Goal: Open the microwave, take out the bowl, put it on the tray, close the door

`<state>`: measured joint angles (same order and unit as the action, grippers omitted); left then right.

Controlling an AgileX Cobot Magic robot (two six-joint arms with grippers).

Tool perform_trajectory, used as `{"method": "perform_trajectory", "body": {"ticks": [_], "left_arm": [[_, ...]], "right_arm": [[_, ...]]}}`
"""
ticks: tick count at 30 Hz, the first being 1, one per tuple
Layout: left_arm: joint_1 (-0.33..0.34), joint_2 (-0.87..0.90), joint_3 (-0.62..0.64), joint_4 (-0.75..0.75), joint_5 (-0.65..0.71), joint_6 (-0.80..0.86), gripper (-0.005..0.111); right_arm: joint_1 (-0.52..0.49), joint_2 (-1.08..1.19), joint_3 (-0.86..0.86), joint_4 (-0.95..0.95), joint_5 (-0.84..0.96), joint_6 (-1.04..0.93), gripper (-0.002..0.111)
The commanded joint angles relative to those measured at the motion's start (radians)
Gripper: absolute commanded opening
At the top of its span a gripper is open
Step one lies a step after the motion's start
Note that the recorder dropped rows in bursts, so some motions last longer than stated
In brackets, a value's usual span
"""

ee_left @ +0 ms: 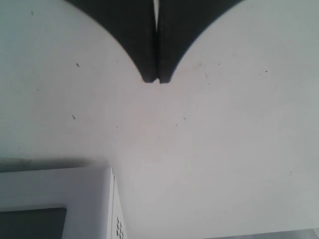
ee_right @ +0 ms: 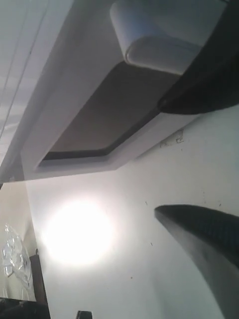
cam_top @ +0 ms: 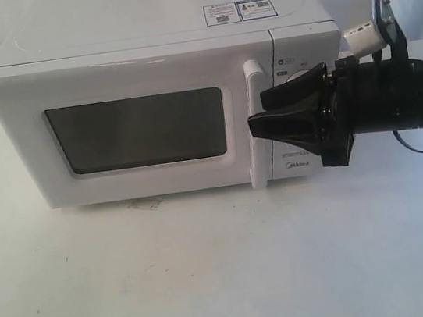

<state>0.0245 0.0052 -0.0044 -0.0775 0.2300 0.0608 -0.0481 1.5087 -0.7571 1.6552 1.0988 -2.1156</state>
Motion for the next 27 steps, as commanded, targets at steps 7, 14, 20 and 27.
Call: {"method": "perform_trajectory", "body": {"ticks": [7, 14, 20, 27], "left_arm": [[0.002, -0.005, 0.004, -0.004, 0.002, 0.0, 0.0], [0.002, -0.005, 0.004, -0.004, 0.002, 0.0, 0.0], [0.002, -0.005, 0.004, -0.004, 0.002, 0.0, 0.0], [0.002, -0.005, 0.004, -0.004, 0.002, 0.0, 0.0]], "right_arm": [[-0.021, 0.009, -0.034, 0.045, -0.057, -0.019, 0.051], [-0.021, 0.069, -0.051, 0.079, -0.067, -0.019, 0.052], [-0.021, 0.105, -0.07, 0.085, -0.083, -0.019, 0.052], [-0.011, 0.152, -0.106, 0.089, -0.047, -0.019, 0.052]]}}
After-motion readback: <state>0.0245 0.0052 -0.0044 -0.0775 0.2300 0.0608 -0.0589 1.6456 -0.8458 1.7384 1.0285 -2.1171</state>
